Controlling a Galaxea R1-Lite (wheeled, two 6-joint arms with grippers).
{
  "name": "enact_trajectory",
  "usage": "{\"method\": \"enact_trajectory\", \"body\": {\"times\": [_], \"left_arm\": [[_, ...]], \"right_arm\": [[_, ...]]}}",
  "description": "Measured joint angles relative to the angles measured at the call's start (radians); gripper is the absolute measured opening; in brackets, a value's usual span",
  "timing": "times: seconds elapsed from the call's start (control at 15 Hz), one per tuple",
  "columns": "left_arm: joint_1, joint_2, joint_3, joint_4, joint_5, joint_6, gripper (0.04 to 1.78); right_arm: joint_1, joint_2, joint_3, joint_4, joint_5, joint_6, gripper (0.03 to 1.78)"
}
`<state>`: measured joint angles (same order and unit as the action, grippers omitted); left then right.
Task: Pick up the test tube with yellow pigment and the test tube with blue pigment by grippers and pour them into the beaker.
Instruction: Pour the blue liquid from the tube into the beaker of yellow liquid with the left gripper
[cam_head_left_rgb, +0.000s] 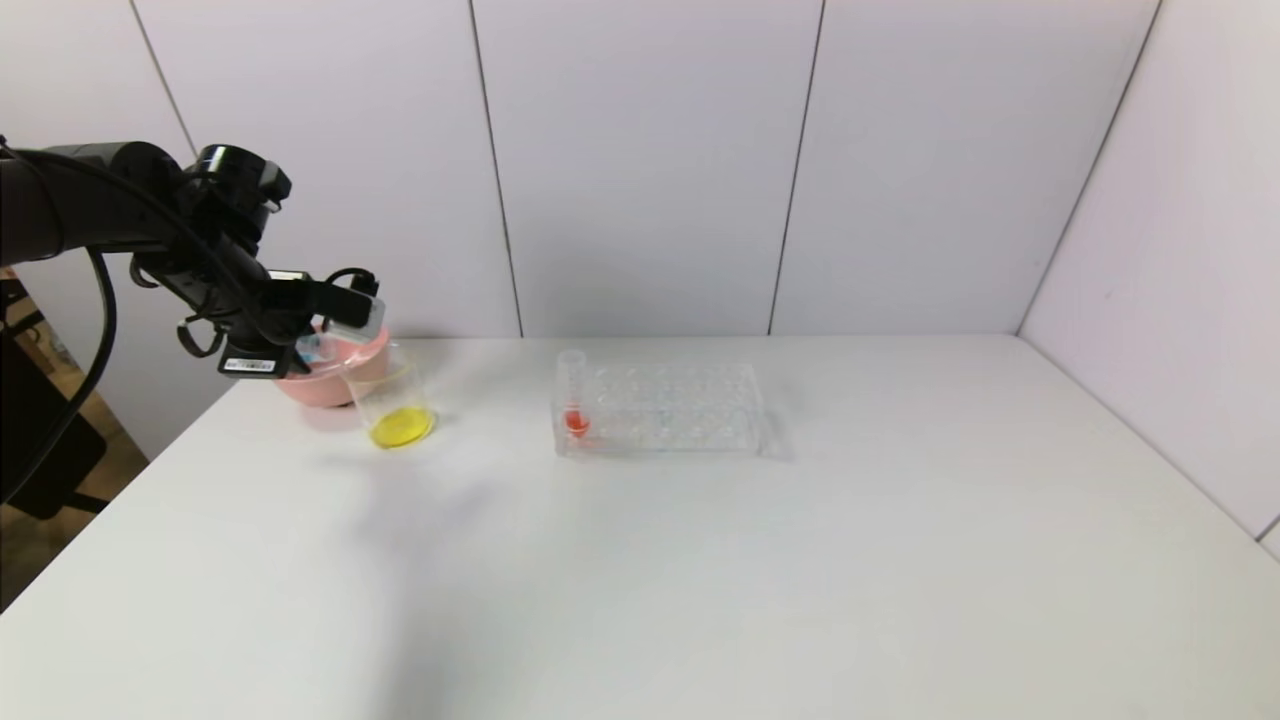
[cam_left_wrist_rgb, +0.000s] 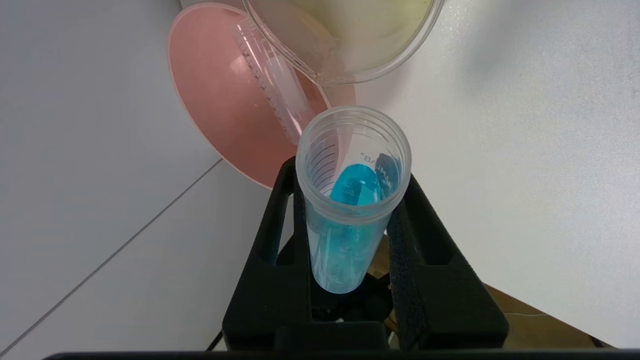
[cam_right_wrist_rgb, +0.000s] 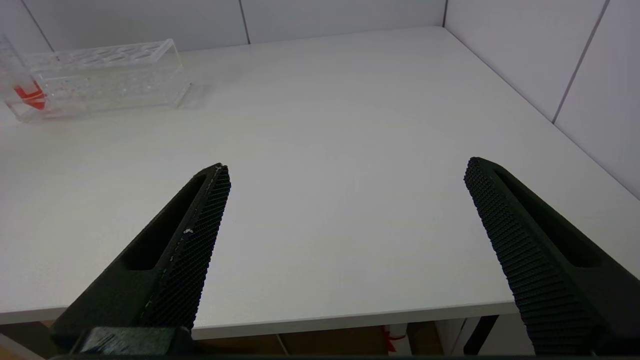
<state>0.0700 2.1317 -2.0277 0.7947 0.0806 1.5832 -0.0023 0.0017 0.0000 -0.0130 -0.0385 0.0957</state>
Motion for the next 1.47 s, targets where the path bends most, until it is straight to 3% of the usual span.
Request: {"method": "enact_trajectory", "body": {"times": [1.47], "left_arm": [[-0.034, 0.028, 0.000, -0.015, 0.127, -0.003, 0.46]], "right_arm": [[0.000, 0.000, 0.000, 0.000, 0.000, 0.000, 1.71]]}}
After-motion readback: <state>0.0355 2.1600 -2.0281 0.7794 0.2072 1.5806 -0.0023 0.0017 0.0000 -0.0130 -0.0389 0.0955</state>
